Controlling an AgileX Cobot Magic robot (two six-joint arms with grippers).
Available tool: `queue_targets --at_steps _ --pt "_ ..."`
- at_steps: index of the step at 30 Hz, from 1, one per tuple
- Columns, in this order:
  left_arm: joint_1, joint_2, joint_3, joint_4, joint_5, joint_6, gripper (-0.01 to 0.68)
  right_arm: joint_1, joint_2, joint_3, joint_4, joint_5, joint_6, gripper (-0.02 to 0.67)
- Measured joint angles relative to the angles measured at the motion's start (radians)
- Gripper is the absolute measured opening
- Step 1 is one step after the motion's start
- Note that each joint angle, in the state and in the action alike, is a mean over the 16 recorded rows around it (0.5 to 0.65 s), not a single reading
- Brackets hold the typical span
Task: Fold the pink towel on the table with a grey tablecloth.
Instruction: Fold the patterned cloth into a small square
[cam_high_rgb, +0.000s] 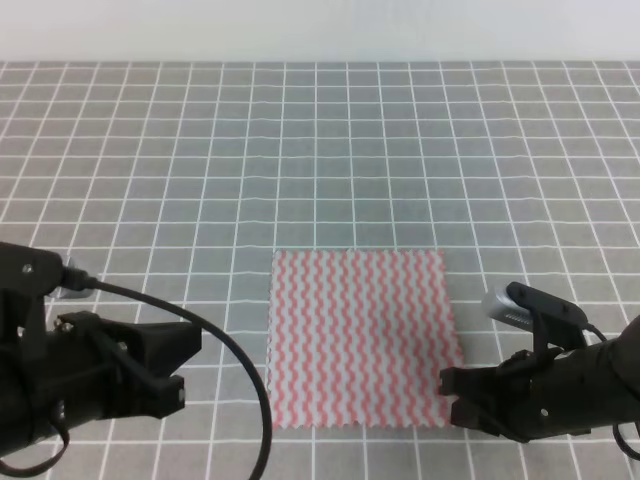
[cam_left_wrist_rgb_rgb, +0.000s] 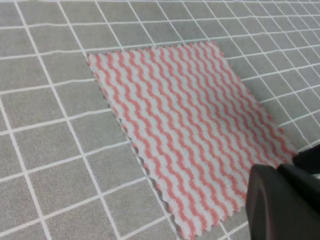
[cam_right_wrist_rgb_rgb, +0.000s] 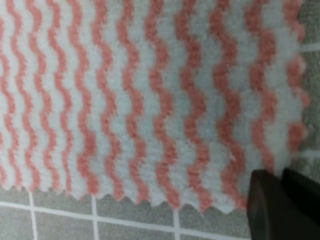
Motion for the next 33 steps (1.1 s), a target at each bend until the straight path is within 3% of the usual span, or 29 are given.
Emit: queue_targets --at_steps 23,33 --pt "-0.007 0.053 -0.017 -0.024 0.129 0.296 -0.001 0.000 -0.037 -0.133 -0.002 -0.038 0.000 -0.014" --pt "-0.118 0.166 -0.063 -0.024 0.059 0.430 -0.001 0.000 -0.003 -0.192 -0.003 -0.058 0.000 -0.014"
